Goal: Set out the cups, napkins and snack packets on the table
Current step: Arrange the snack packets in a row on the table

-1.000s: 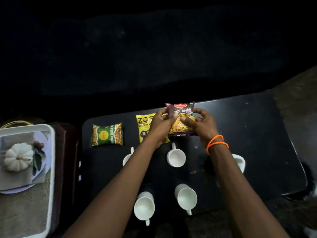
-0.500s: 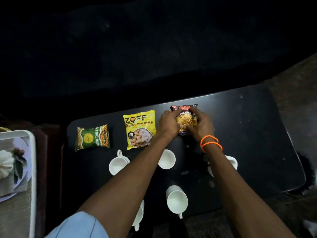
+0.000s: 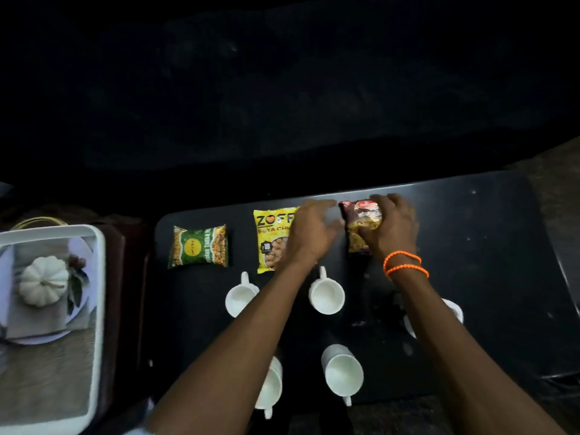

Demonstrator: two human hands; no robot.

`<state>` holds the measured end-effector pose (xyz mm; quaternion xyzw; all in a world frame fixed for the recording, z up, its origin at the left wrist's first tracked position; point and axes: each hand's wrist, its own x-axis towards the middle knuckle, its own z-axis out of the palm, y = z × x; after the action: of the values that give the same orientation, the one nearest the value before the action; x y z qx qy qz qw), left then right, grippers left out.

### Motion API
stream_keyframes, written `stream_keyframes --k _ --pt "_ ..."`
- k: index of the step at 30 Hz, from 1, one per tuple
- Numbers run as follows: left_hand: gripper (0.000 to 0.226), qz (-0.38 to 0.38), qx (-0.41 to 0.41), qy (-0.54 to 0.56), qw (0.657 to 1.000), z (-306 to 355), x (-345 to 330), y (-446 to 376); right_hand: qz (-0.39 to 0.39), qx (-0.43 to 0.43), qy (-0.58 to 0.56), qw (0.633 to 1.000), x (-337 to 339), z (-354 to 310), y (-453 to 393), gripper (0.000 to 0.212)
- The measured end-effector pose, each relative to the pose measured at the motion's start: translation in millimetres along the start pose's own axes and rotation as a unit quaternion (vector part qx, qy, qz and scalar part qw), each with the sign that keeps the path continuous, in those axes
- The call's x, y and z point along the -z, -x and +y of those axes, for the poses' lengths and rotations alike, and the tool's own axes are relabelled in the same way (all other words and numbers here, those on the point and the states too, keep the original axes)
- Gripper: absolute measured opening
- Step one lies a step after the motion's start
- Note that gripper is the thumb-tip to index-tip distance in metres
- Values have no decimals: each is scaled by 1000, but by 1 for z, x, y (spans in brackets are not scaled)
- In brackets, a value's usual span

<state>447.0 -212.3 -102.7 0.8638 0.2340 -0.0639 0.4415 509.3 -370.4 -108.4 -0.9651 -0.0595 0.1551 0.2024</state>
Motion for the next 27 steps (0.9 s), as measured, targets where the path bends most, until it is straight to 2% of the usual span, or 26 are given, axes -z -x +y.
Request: stream_keyframes --k 2,4,5,6,8,9,11,14,17,19,22,24,25,27 --pt "24 144 43 33 988 -26 46 15 21 78 -24 996 -11 -36 12 57" --pt "10 263 115 18 958 -62 89 38 -47 156 -43 986 -28 -82 26 48" --pt "11 293 166 16 941 -83 106 50 -89 192 -48 976 -38 -106 34 44" --pt "18 295 230 16 927 -103 118 61 -124 230 -57 964 -50 -130 40 40" --pt "43 243 368 23 897 -140 129 81 -166 306 -56 936 -74 -176 51 35" --pt "54 218 406 34 887 -154 130 88 -177 343 -33 922 -87 -195 54 35" --pt "56 190 384 69 901 -169 133 88 -203 383 37 900 -108 -223 60 43" --pt "46 163 264 68 948 -174 141 75 -226 326 100 912 -129 -238 66 48" --pt "55 156 230 49 959 -181 152 65 -199 240 45 949 -137 -233 72 35" --pt "58 120 197 15 973 -187 158 64 -177 220 22 959 -136 -227 75 36" --pt "65 35 167 -18 985 -191 163 63 -219 235 1 947 -135 -224 80 54" --pt "68 20 168 -22 985 -190 165 65 -256 247 -4 934 -135 -225 80 59" --pt "69 25 164 -25 986 -190 166 66 -247 250 4 936 -133 -224 79 57" --pt "72 50 150 -31 987 -189 170 67 -155 235 43 959 -126 -217 71 45"
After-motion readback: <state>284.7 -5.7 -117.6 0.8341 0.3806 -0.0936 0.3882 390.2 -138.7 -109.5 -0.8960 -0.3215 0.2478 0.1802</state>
